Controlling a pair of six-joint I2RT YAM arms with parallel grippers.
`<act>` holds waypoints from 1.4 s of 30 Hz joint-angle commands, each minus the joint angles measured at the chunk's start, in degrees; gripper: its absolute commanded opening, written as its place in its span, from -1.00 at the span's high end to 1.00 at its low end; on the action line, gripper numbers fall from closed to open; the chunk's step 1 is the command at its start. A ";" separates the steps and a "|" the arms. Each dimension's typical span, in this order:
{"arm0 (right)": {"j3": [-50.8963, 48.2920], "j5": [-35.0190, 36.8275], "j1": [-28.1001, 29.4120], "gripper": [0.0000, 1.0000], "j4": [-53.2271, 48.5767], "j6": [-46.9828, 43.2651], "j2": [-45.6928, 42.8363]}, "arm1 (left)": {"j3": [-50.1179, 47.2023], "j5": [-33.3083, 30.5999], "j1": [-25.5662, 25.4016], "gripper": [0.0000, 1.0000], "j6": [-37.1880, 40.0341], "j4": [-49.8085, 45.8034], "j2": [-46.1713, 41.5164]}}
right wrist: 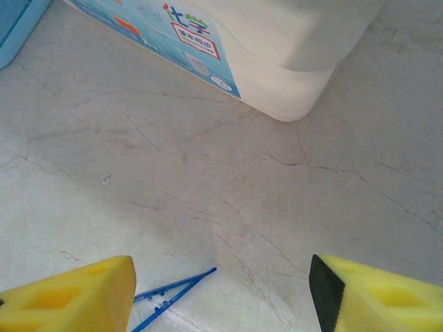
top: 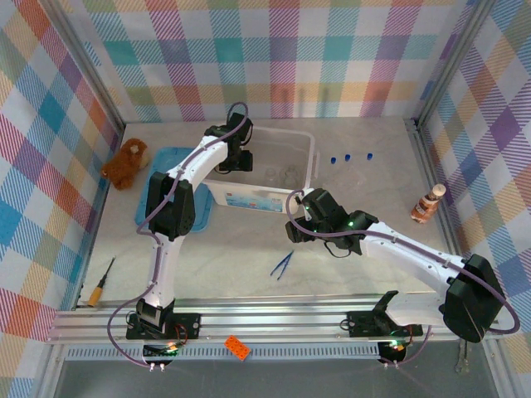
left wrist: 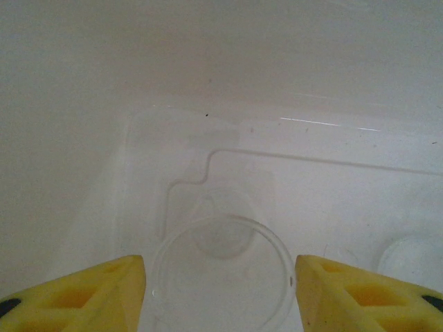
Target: Organize the chemistry lab equipment
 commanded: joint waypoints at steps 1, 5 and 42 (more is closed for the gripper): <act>-0.32 0.14 0.29 -0.37 0.10 0.48 -1.40 | 1.70 -0.05 0.42 -0.21 0.47 -1.15 -0.48; -0.05 0.17 0.23 -0.37 -0.10 0.44 -1.74 | 1.55 0.00 0.42 -0.32 0.46 -1.39 -1.50; 8.11 1.46 14.77 -0.40 -13.09 32.14 16.25 | -37.51 -9.84 -6.98 -0.54 -2.27 11.73 -49.90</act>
